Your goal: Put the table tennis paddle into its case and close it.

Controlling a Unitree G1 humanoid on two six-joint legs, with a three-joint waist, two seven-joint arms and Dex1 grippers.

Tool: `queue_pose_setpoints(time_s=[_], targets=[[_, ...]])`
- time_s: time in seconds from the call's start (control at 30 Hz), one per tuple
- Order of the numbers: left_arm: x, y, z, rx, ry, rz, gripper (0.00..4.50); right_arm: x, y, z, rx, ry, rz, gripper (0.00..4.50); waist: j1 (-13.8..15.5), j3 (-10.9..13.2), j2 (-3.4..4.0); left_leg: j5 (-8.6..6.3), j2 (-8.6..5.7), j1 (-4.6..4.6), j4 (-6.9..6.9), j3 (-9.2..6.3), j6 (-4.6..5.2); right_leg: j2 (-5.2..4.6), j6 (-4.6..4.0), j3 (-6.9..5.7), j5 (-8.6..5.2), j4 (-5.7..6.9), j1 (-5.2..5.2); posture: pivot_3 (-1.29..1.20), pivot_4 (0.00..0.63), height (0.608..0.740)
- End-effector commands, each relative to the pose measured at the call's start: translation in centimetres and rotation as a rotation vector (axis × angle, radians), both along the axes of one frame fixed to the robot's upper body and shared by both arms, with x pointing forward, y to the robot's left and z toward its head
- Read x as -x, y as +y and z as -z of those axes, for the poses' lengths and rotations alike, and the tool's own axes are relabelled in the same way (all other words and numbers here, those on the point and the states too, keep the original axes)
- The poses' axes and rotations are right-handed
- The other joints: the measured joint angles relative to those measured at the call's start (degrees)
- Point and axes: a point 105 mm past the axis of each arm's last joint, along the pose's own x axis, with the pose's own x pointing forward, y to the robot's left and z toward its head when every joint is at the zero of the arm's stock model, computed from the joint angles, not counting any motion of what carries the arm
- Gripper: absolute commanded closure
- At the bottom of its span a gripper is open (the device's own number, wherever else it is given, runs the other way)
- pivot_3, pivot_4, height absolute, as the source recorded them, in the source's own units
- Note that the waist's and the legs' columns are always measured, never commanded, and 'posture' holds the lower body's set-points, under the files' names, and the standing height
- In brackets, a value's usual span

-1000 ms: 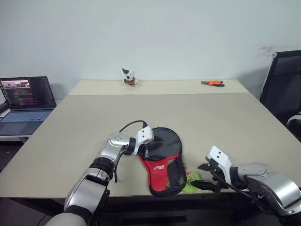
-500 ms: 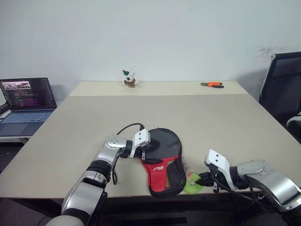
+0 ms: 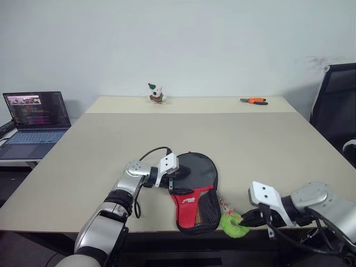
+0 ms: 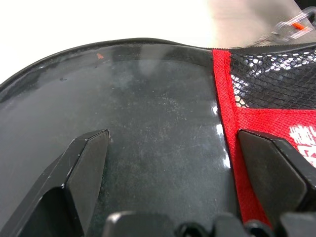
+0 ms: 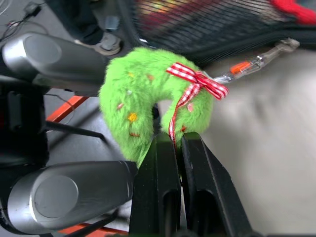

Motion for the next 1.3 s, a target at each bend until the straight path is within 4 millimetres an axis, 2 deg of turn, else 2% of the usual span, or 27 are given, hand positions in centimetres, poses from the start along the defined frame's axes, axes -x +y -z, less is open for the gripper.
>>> queue_pose_setpoints(time_s=[0.03, 0.37, 0.5, 0.63, 0.77, 0.8, 0.87, 0.97, 1.03, 1.13, 1.17, 1.2, 1.27, 1.3], targets=[[0.2, 0.2, 2.0, -0.073, 0.05, -0.026, 0.0, 2.5, 0.7, 0.0, 0.014, 0.041, -0.127, 4.48, 0.1, 0.0, -0.01, 0.0, -0.01, 0.0, 0.0, 0.0, 0.0, -0.03, 0.03, -0.01, -0.02, 0.0, 0.01, 0.0, 0.15, 0.74], [-0.4, -0.9, 1.7, -0.066, 0.03, -0.038, 0.0, 6.3, 1.2, -0.8, -0.008, 0.175, -0.246, 4.48, 0.4, 0.0, -0.02, -0.01, -0.03, 0.13, 0.1, -0.04, 0.0, -0.23, 0.15, -0.06, 0.04, -0.04, 0.25, 0.0, 0.15, 0.74], [-0.6, -1.2, 1.6, -0.066, 0.022, -0.041, 0.0, 8.0, 3.0, -1.1, -0.067, 0.21, -0.289, 4.48, 0.7, 0.0, -0.03, -0.01, -0.03, 0.12, 0.1, -0.05, 0.0, -0.24, 0.18, -0.06, 0.06, -0.07, 0.27, 0.0, 0.15, 0.74], [-0.6, -1.5, 1.5, -0.063, 0.014, -0.036, 0.0, 7.7, 4.4, -1.1, -0.096, 0.2, -0.293, 4.48, 1.1, 0.0, -0.05, -0.01, -0.04, 0.12, 0.1, -0.07, -0.01, -0.25, 0.18, -0.07, 0.06, -0.07, 0.28, 0.0, 0.15, 0.74], [-0.6, -1.8, 1.3, -0.04, 0.009, -0.032, 0.0, 6.4, 5.3, -1.1, -0.104, 0.166, -0.263, 4.48, 1.3, 0.0, -0.05, -0.01, -0.04, 0.13, 0.11, -0.06, 0.0, -0.26, 0.21, -0.07, 0.07, -0.09, 0.28, 0.0, 0.15, 0.74], [-0.6, -2.0, 1.2, -0.034, 0.008, -0.03, 0.0, 6.1, 5.3, -1.2, -0.106, 0.165, -0.256, 4.13, 1.5, 0.0, -0.05, -0.01, -0.04, 0.12, 0.11, -0.08, 0.0, -0.26, 0.2, -0.09, 0.07, -0.09, 0.27, 0.0, 0.15, 0.74], [-0.4, -2.1, 0.9, -0.007, 0.004, -0.02, 0.0, 5.7, 5.1, -1.4, -0.104, 0.158, -0.244, 3.78, 1.5, 0.0, -0.06, -0.01, -0.04, 0.1, 0.11, -0.09, 0.0, -0.26, 0.2, -0.1, 0.07, -0.12, 0.27, 0.0, 0.15, 0.74], [-0.1, -2.3, -0.1, 0.06, -0.013, -0.01, 0.0, 4.6, 4.5, -1.6, -0.098, 0.126, -0.208, 2.75, 1.4, 0.0, -0.06, -0.01, -0.03, 0.09, 0.07, -0.06, 0.0, -0.28, 0.21, -0.06, 0.07, -0.15, 0.24, 0.0, 0.15, 0.74], [0.1, -1.8, -1.3, 0.114, -0.042, -0.023, 0.0, 3.2, 3.8, -2.0, -0.107, 0.094, -0.149, 2.1, 1.4, 0.0, -0.07, -0.01, -0.02, 0.04, 0.06, -0.07, 0.0, -0.28, 0.2, -0.07, 0.07, -0.15, 0.18, 0.0, 0.15, 0.74], [0.5, -0.6, -2.8, 0.171, -0.082, -0.082, 0.0, 1.1, 2.3, -2.4, -0.126, 0.03, -0.054, 2.1, 1.2, 0.0, -0.12, -0.01, 0.01, 0.0, 0.0, -0.13, 0.0, -0.28, 0.19, 0.05, 0.08, -0.11, 0.05, 0.0, 0.15, 0.74], [0.5, -0.8, -3.0, 0.177, -0.084, -0.092, 0.0, 0.6, 1.7, -2.5, -0.127, 0.018, -0.04, 2.1, 1.2, 0.1, -0.12, -0.01, 0.03, -0.01, 0.0, -0.17, -0.01, -0.28, 0.18, 0.05, 0.08, -0.11, 0.04, 0.0, 0.15, 0.74], [0.8, -0.1, -3.6, 0.195, -0.103, -0.119, 0.0, -0.4, 1.3, -2.7, -0.148, -0.013, 0.002, 2.1, 1.2, 0.1, -0.12, -0.01, 0.03, -0.01, 0.0, -0.23, -0.01, -0.28, 0.18, 0.04, 0.08, -0.09, 0.03, 0.0, 0.15, 0.74], [2.5, 2.7, -5.6, 0.245, -0.153, -0.181, 0.0, -4.5, -0.3, -3.9, -0.217, -0.132, 0.167, 2.1, 0.6, 0.1, -0.21, -0.01, 0.06, 0.0, -0.03, -0.27, 0.0, -0.25, 0.16, 0.05, 0.06, -0.09, 0.02, 0.0, 0.15, 0.74], [3.3, 3.3, -6.3, 0.254, -0.159, -0.198, 0.0, -5.9, -1.1, -4.5, -0.246, -0.167, 0.222, 2.1, -0.2, 0.1, -0.22, -0.02, 0.12, 0.02, -0.05, -0.23, -0.01, -0.27, 0.13, 0.11, 0.06, -0.07, 0.02, 0.0, 0.15, 0.74]])
